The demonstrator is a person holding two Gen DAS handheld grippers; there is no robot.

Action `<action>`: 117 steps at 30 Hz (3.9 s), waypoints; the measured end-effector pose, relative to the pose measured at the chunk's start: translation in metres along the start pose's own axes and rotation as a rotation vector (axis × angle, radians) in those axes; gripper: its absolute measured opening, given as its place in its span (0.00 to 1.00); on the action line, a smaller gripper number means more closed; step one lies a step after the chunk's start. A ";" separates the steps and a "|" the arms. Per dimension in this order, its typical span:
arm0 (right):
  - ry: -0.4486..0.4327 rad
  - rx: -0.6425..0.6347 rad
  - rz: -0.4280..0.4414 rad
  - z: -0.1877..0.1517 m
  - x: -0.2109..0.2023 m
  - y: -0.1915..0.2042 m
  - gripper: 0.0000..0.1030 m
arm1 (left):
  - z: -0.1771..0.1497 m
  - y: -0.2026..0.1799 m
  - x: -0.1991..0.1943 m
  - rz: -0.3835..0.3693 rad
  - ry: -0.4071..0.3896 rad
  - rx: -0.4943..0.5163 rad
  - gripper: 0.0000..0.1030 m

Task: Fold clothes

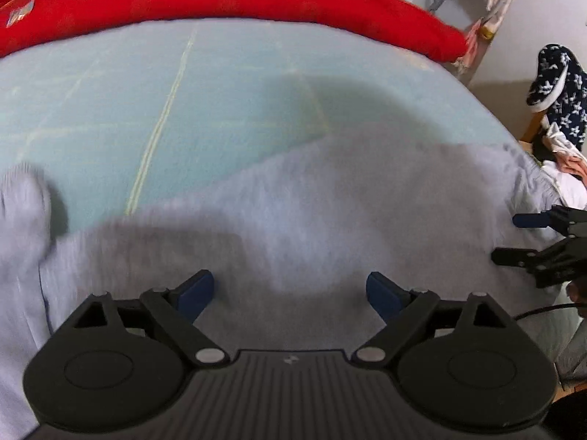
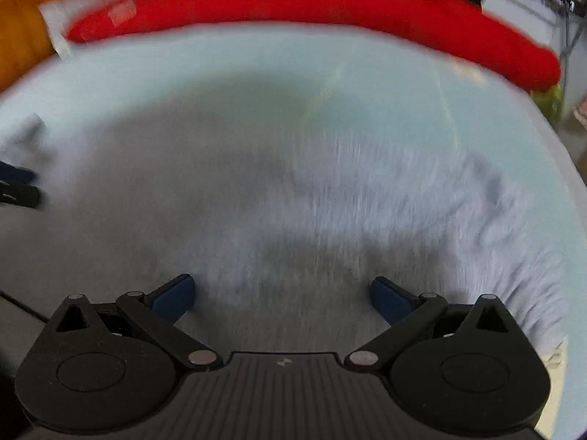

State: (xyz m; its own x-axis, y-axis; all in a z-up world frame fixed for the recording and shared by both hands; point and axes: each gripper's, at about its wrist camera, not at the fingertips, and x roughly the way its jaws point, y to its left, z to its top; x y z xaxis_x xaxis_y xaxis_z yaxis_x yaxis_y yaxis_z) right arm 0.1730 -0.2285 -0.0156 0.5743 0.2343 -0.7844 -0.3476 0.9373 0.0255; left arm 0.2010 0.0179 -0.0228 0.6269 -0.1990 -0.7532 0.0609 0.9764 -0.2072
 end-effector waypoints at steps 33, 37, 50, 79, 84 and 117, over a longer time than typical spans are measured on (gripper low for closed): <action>-0.132 0.036 0.027 -0.023 -0.014 -0.003 1.00 | 0.068 0.077 0.009 0.634 0.279 0.074 0.11; -0.112 0.028 0.037 -0.017 -0.016 -0.004 1.00 | 0.068 0.078 -0.018 0.636 0.247 0.048 0.05; -0.167 0.014 0.194 0.015 -0.042 0.019 1.00 | 0.029 0.109 -0.124 0.724 0.132 -0.091 0.05; -0.076 -0.254 0.231 0.052 -0.048 0.210 1.00 | -0.103 0.296 -0.159 -0.074 -0.248 -0.923 0.63; -0.055 -0.240 0.227 0.051 -0.045 0.234 1.00 | -0.107 0.320 -0.132 -0.208 -0.294 -0.972 0.63; 0.008 -0.330 0.256 0.062 -0.025 0.297 1.00 | -0.098 0.301 -0.236 -0.049 -0.491 -0.723 0.19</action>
State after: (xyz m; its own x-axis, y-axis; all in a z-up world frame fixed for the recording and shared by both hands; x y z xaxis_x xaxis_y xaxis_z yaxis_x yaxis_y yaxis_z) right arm 0.1015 0.0596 0.0506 0.4333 0.4456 -0.7834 -0.6978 0.7159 0.0213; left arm -0.0052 0.3504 0.0315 0.9102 -0.0185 -0.4138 -0.3066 0.6416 -0.7031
